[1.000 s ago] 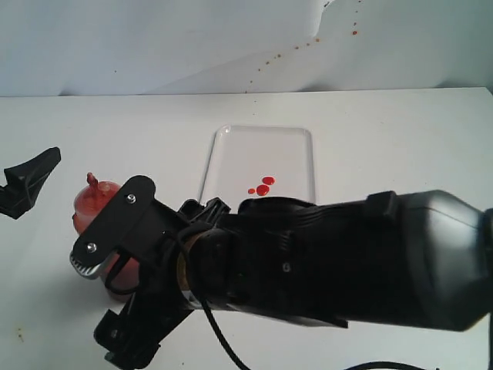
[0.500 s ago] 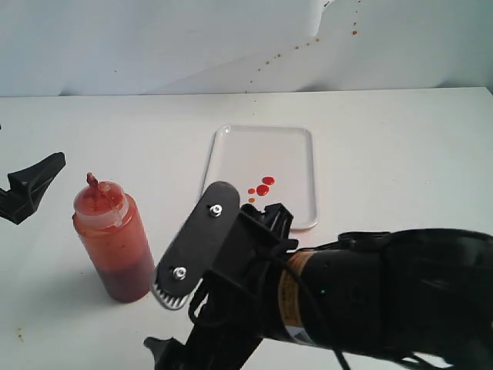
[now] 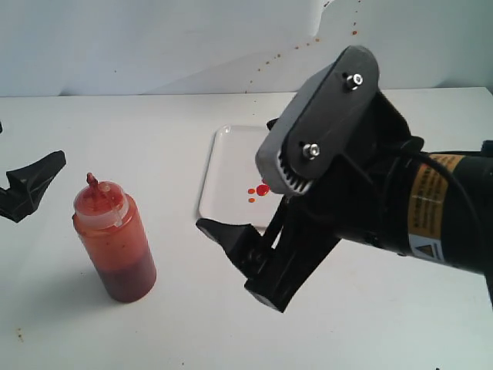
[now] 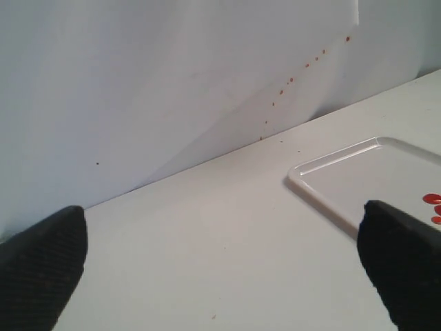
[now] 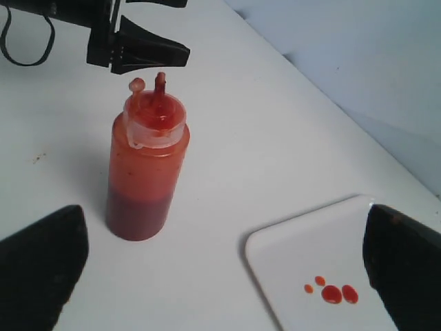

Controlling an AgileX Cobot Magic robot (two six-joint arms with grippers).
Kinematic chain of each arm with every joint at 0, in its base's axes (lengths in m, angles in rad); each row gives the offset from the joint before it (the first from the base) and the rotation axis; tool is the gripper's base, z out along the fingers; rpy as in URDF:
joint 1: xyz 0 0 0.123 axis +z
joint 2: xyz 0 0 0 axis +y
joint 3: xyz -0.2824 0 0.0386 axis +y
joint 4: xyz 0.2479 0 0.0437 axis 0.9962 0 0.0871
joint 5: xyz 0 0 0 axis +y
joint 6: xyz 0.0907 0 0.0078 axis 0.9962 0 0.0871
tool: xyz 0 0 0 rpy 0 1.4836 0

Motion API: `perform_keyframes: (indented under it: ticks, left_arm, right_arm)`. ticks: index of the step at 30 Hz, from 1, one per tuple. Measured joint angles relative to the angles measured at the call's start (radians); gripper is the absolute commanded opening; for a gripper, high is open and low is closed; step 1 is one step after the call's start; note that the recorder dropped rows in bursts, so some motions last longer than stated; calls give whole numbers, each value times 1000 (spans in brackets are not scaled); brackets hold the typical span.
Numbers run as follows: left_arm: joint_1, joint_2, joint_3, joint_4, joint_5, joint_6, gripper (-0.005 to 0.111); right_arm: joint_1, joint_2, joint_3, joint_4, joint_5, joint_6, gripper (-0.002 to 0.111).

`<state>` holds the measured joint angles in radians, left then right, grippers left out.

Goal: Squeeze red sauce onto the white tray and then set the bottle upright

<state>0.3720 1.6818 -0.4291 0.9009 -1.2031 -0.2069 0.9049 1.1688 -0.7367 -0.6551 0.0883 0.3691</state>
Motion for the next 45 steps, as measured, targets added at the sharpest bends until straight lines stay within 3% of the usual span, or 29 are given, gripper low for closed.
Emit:
perform_keyframes:
  ticks: [12, 15, 19, 23, 26, 35, 45]
  left_arm:
    - [0, 0, 0, 40, -2, -18, 105]
    - [0, 0, 0, 47, -2, -20, 105]
    - [0, 0, 0, 58, -2, -22, 105]
    - [0, 0, 0, 58, -2, -31, 105]
    - [0, 0, 0, 49, -2, -37, 105]
    - [0, 0, 0, -13, -2, -113, 105]
    - [0, 0, 0, -40, -2, -168, 104]
  right_arm:
    - [0, -20, 0, -56, -6, 0, 105]
    - [0, -20, 0, -59, -4, -2, 99]
    - [0, -20, 0, -62, 33, -2, 68]
    - [0, -20, 0, -123, 72, -5, 23]
    - [0, -20, 0, -209, 95, -3, 0]
    - [-27, -60, -14, -323, 231, 166, 0]
    - [-71, -286, -48, -499, 411, 481, 0]
